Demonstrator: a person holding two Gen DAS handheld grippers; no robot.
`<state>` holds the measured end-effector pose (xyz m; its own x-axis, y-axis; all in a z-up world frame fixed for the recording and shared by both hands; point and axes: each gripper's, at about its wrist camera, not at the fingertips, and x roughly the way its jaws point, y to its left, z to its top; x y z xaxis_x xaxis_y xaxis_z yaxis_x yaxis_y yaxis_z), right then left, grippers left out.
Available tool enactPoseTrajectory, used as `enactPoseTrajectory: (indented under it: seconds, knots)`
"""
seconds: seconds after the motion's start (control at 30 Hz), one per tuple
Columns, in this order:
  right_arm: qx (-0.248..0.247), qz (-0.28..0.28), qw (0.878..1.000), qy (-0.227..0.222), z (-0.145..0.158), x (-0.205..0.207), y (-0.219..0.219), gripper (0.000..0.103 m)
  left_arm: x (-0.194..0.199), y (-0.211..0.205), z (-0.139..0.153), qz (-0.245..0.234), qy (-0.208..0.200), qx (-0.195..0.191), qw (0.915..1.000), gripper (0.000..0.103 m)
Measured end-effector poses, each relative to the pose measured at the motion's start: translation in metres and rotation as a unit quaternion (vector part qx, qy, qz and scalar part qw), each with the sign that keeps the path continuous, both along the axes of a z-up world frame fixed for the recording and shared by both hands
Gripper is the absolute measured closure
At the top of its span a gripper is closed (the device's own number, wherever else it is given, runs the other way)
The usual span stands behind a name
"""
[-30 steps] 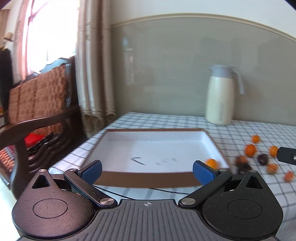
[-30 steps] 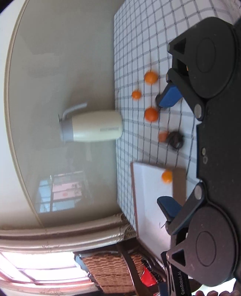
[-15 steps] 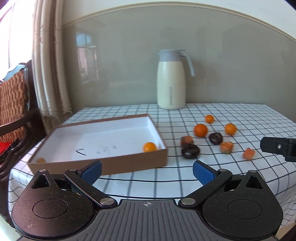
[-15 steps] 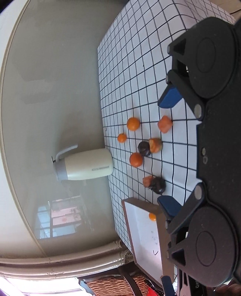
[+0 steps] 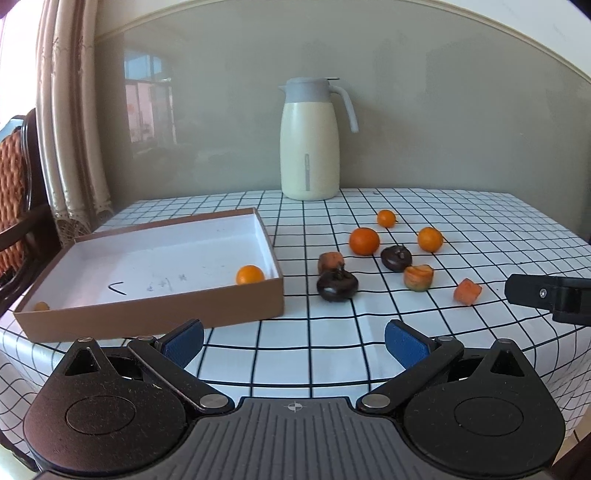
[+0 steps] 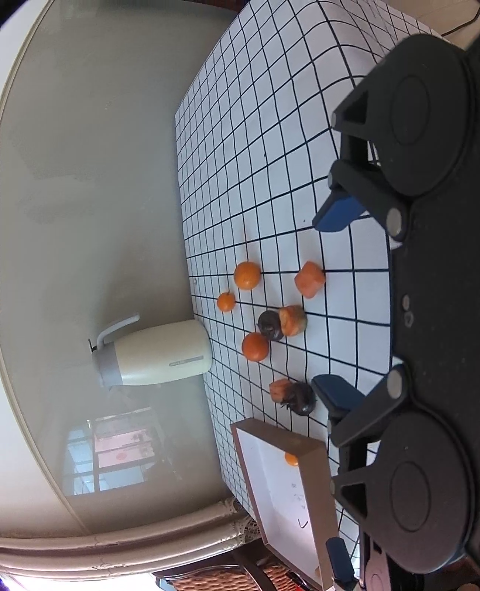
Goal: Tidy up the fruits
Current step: 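Move both open tools back over the remaining fruits on the table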
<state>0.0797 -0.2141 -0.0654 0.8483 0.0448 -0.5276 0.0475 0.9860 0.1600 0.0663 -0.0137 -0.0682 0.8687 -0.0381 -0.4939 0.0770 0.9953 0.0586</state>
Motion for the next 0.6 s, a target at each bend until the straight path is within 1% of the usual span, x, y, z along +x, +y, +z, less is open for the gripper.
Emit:
enactPoseTrajectory:
  seconds: [0.43,0.6]
  knots:
    - [0.001,-0.011,1.0,0.003,-0.004,0.006,-0.011,0.027,0.01,-0.024,-0.005,-0.024,0.004,0.002,0.9997,0.0]
    - [0.001,-0.013,1.0,0.006,-0.008,0.013,-0.016,0.032,0.021,-0.033,-0.008,-0.031,0.005,0.001,0.9995,0.0]
